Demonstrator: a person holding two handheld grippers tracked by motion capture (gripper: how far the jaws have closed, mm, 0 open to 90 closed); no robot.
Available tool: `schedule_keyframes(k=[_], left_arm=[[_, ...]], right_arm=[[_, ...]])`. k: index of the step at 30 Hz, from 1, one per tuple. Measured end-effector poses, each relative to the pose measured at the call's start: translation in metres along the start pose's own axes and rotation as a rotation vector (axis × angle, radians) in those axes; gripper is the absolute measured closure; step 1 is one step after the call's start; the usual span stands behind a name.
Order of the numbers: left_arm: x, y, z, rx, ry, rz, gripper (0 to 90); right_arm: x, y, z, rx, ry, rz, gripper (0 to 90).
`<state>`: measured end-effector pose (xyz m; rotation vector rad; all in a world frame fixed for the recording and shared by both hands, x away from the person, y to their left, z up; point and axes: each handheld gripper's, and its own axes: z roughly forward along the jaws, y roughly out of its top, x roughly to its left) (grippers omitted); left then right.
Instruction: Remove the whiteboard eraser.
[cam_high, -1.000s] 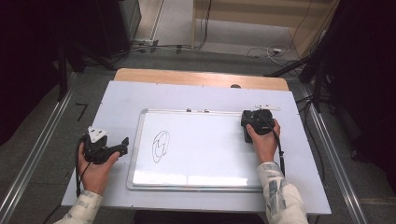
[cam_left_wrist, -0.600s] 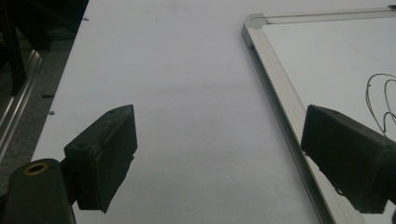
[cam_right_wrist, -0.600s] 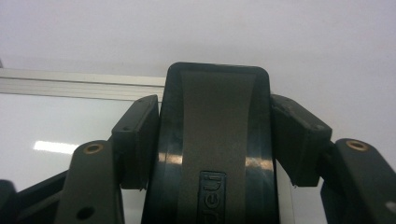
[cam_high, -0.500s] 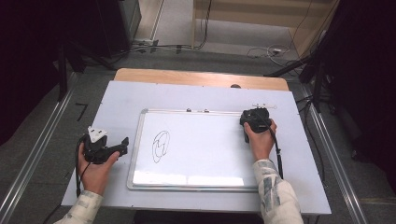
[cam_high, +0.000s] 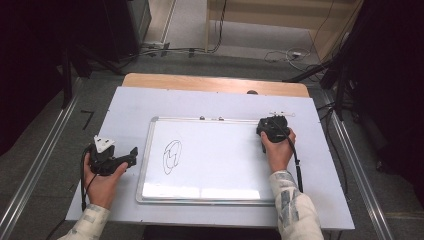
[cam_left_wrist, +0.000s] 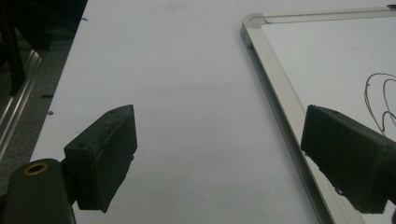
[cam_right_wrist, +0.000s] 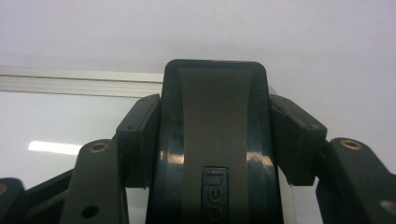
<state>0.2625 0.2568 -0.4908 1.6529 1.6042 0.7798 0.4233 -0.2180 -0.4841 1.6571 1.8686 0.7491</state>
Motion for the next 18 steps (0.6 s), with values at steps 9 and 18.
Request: schedule_keyframes(k=[9,18], left_arm=[[-0.0001,0.0002,-0.0004,-0.004,-0.003,-0.003,11.3],[0.0016,0.0001,0.0006,-0.002,0.002,-0.008,11.3]], right_arm=[[-0.0002,-0.0025,-0.0009,-0.018,0.015,-0.021,38.4],[-0.0008,-0.0065,-0.0102,-0.038,0.041,-0.048,38.3]])
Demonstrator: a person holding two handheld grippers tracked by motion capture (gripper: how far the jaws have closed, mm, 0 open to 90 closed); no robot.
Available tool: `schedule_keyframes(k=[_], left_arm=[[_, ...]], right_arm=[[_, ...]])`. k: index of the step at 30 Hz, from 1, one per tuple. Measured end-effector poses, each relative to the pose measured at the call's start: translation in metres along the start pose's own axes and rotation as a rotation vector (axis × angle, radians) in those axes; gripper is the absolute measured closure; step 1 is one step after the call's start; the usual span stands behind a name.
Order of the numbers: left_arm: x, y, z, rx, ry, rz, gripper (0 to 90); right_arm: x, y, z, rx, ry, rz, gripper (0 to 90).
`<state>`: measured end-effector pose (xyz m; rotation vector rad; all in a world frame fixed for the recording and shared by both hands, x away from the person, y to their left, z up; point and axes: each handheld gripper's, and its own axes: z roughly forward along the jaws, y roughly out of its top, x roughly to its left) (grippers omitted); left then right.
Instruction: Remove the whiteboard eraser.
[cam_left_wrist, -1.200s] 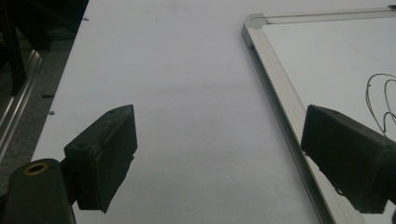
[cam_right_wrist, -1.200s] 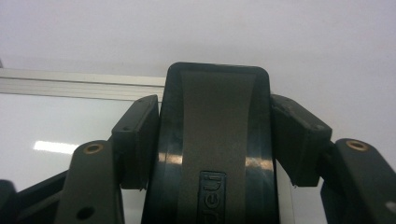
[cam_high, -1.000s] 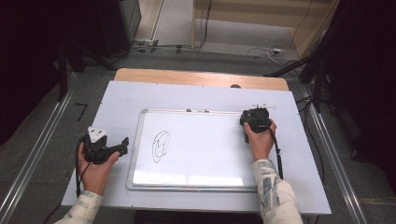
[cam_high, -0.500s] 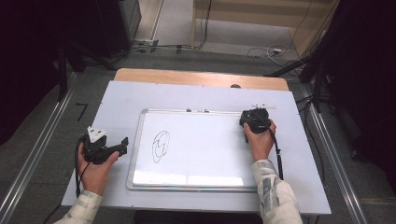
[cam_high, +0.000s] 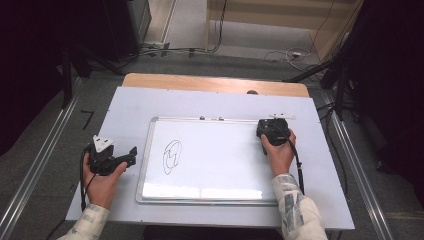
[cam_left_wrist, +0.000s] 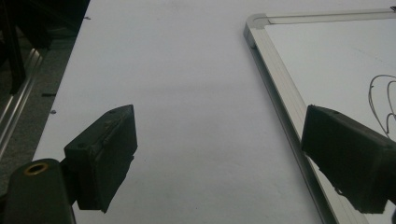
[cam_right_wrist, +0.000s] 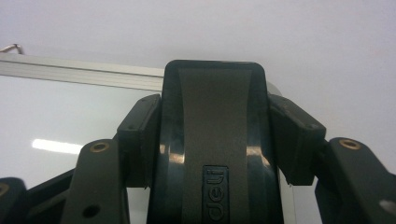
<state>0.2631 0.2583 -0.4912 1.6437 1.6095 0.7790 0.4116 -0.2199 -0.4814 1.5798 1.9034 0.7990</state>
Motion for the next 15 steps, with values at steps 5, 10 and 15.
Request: schedule_keyframes(k=[5,10,15], left_arm=[[0.001,-0.001,0.000,0.006,-0.001,-0.001,11.3],[0.000,-0.001,0.001,0.007,-0.007,0.000,11.2],[0.001,-0.001,-0.001,0.005,-0.002,-0.001,11.3]], right_arm=[[0.001,0.001,-0.016,-0.022,0.037,-0.019,38.4],[0.004,-0.005,-0.034,-0.026,0.080,-0.044,38.3],[0.007,-0.012,-0.043,-0.025,0.116,-0.050,38.3]])
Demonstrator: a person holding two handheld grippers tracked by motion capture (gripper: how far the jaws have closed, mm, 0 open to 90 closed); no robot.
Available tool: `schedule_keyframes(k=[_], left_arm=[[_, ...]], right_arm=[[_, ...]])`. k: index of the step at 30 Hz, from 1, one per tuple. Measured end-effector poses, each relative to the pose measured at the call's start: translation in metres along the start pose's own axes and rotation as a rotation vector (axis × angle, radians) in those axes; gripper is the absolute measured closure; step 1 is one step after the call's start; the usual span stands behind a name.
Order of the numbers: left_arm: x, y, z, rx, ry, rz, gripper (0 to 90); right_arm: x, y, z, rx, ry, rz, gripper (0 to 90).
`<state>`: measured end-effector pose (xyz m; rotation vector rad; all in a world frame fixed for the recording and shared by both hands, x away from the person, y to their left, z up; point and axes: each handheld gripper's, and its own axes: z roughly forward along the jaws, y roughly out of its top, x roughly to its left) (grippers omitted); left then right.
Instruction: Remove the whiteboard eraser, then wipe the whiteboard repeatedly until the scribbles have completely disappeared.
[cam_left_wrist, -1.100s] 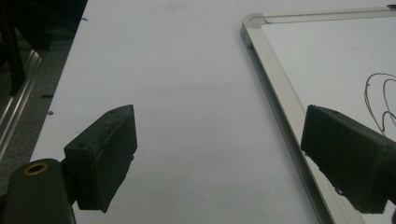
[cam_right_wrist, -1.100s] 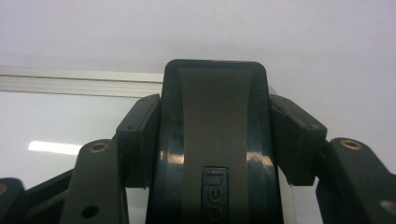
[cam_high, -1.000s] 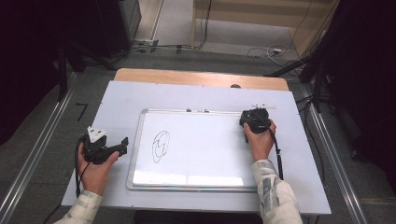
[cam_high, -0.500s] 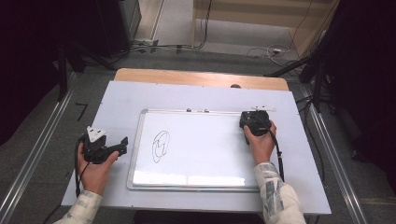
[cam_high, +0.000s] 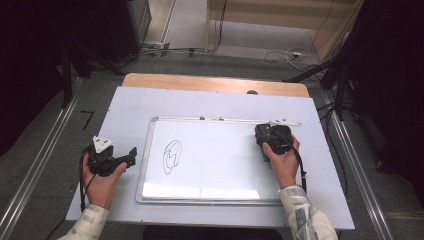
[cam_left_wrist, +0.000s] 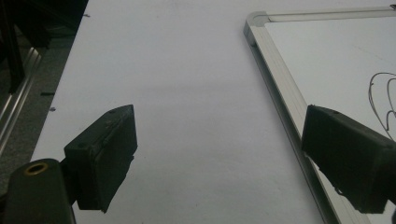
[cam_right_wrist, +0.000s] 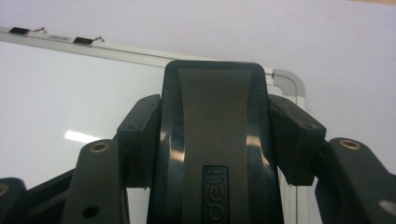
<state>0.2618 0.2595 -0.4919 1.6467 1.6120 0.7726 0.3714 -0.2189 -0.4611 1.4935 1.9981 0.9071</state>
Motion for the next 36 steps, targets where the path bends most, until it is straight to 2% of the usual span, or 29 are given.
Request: schedule_keyframes(k=[12,36], left_arm=[[-0.004,0.001,0.002,-0.002,0.009,0.010,11.3],[-0.003,0.001,0.002,0.002,0.007,0.013,11.3]], right_arm=[[0.007,-0.005,-0.017,-0.027,0.047,-0.013,38.3],[0.036,-0.002,-0.012,-0.017,0.110,-0.059,38.3]])
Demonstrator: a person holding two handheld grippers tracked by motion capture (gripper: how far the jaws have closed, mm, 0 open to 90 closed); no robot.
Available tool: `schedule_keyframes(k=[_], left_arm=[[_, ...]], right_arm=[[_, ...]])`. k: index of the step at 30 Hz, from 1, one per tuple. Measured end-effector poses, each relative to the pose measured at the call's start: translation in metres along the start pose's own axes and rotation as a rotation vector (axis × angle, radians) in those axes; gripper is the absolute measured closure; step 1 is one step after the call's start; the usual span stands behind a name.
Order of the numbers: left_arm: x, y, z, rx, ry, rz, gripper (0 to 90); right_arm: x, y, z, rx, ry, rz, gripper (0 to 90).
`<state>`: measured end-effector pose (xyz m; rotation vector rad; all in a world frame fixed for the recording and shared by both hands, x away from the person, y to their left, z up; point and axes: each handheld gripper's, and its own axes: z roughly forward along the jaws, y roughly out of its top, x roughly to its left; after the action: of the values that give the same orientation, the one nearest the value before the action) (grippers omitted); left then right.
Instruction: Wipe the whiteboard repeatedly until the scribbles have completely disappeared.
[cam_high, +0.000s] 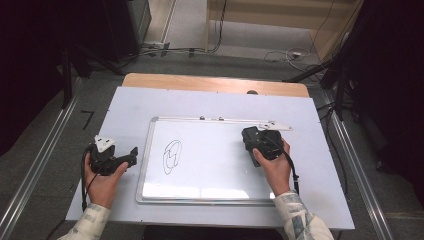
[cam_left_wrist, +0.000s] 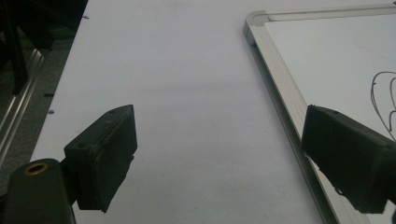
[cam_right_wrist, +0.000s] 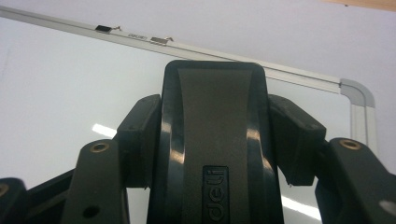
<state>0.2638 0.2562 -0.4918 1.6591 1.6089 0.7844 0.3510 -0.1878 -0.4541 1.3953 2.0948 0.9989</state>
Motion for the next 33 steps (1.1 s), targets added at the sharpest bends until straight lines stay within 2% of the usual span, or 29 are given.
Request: schedule_keyframes(k=[33], left_arm=[[0.001,-0.001,0.000,-0.001,-0.003,-0.002,11.3]], right_arm=[[0.062,0.010,0.028,0.024,0.108,-0.076,38.3]])
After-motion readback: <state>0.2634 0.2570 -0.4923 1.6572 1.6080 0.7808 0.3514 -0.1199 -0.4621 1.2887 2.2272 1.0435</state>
